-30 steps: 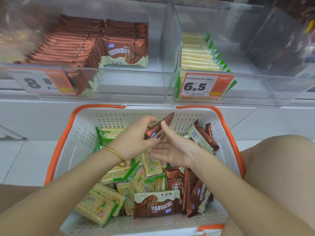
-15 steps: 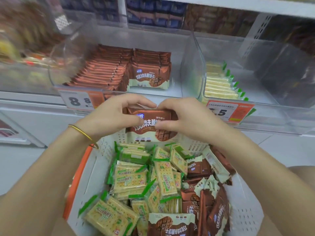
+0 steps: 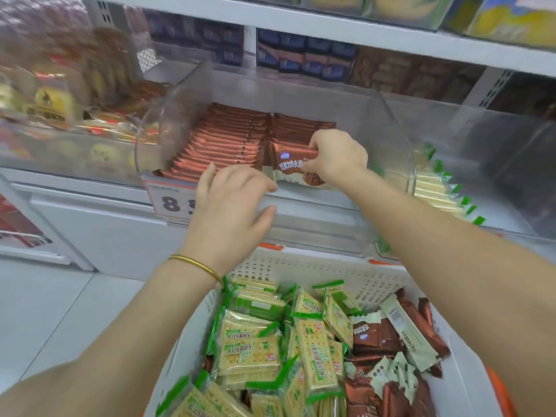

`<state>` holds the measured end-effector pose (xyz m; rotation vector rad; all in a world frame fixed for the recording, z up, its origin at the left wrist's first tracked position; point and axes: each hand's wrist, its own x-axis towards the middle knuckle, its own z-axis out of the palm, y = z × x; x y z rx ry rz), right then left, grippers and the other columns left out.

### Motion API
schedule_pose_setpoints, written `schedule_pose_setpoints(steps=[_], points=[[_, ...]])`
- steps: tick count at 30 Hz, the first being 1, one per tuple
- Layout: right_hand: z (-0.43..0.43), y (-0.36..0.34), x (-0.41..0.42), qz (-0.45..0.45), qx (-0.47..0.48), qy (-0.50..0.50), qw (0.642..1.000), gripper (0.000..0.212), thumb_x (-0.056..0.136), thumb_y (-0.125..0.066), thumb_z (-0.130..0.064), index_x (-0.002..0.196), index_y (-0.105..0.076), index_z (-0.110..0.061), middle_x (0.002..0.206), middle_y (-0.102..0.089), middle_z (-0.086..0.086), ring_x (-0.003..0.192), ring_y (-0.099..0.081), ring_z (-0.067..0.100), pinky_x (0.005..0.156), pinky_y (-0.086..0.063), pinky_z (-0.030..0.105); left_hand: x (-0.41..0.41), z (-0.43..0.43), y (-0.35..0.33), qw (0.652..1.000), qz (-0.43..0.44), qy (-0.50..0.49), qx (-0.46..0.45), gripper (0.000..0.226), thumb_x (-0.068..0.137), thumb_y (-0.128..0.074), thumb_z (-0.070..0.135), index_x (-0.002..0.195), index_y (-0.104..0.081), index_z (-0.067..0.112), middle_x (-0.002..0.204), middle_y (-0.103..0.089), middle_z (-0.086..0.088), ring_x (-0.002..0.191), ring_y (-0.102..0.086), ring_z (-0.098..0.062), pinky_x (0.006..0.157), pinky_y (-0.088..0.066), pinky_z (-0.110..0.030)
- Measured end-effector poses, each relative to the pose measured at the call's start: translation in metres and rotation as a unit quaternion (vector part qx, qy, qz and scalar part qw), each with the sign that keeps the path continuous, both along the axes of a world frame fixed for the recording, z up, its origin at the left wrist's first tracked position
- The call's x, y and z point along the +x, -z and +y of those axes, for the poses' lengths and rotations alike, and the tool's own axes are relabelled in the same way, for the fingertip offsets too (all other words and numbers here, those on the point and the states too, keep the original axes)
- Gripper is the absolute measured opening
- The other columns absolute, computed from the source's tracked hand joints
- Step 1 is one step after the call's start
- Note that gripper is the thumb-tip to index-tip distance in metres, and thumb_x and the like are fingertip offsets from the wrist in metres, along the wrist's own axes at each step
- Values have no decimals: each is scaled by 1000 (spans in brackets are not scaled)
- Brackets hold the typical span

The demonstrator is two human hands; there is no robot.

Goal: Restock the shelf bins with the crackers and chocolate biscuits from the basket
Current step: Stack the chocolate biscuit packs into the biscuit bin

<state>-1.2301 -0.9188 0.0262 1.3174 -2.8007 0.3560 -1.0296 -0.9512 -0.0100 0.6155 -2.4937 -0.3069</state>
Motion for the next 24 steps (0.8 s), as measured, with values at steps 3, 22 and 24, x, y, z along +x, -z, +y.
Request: schedule_pose_setpoints(steps=[3, 22, 24], points=[[-9, 11, -4, 45, 17, 1, 999, 40, 85, -69, -36, 117, -57, -15, 122, -51, 10, 110, -54, 31, 82, -43, 36, 0, 2, 4, 999, -29, 5, -31, 39, 79, -38, 39, 101, -65, 21, 106, -62, 5, 114, -50, -22, 109, -16, -56], [-5, -12, 8, 110, -6, -18, 994, 46, 81, -72, -37, 113, -52, -11, 122, -49, 11, 116, -45, 32, 87, -42, 42, -4, 14, -1, 994, 56, 44, -83, 25, 81, -51, 24, 101, -65, 17, 105, -63, 4, 106, -54, -23, 104, -25, -43], [26, -28, 26, 72, -93, -48, 992, 26, 83, -70, -29, 98, -52, -18, 108, -49, 6, 103, -50, 27, 78, -42, 37, -3, 30, -3, 985, 96, 73, -125, 19, 81, -57, 18, 98, -67, 15, 100, -65, 3, 96, -56, -24, 88, -33, -38]])
